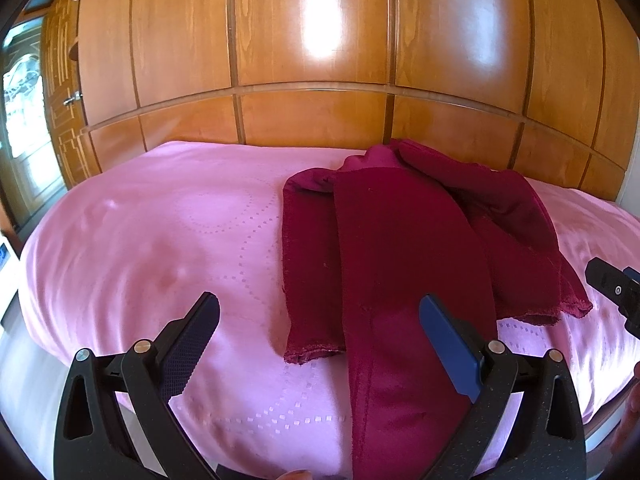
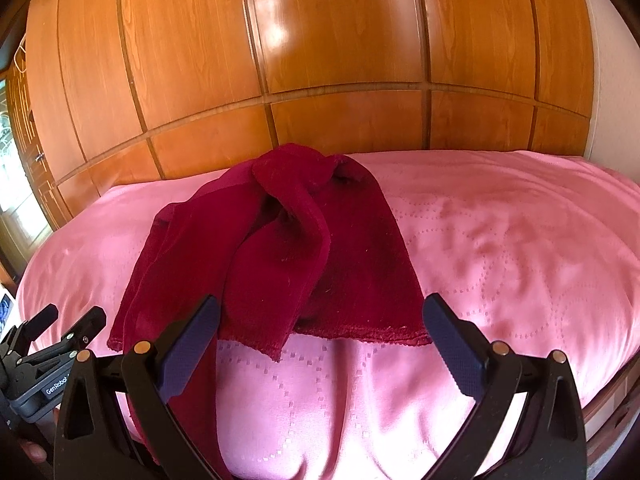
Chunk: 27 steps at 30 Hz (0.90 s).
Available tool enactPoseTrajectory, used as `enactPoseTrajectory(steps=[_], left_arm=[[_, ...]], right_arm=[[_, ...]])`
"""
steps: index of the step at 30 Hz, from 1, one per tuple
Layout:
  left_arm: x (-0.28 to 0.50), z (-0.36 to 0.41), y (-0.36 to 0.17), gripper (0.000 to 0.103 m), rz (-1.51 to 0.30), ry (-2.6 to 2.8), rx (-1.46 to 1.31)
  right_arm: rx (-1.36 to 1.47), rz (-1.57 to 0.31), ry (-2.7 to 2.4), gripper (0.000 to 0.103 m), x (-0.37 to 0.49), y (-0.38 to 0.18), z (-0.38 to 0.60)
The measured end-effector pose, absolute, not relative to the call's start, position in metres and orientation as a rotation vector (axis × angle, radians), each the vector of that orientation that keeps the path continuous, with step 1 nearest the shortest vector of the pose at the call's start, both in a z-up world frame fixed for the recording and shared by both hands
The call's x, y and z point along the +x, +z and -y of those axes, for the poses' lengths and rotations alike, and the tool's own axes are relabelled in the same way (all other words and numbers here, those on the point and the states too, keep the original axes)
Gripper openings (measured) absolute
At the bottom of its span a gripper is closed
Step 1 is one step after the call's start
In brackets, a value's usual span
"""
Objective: Fold small clothes
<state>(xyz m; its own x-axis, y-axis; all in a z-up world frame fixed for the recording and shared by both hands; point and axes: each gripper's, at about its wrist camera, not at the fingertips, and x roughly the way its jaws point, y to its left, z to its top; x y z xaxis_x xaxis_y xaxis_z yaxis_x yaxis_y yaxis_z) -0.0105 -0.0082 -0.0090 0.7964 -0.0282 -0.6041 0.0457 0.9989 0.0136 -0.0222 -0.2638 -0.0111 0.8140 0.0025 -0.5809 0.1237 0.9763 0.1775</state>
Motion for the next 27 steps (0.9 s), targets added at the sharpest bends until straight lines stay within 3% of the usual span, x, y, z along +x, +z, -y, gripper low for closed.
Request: enactPoseTrajectory(steps=[22, 27], left_arm=[[-0.011, 0.032, -0.027, 0.098, -0.736, -0.305, 0.127], [-0.023, 0.064, -0.039, 0.098, -0.757, -0.501, 0.227]], right_arm=[[0.204, -0.607, -0.064, 0.1, 0.001, -0.008, 0.275], [0.207, -0.639, -0.02, 0.083, 0.036, -0.014, 0.273]])
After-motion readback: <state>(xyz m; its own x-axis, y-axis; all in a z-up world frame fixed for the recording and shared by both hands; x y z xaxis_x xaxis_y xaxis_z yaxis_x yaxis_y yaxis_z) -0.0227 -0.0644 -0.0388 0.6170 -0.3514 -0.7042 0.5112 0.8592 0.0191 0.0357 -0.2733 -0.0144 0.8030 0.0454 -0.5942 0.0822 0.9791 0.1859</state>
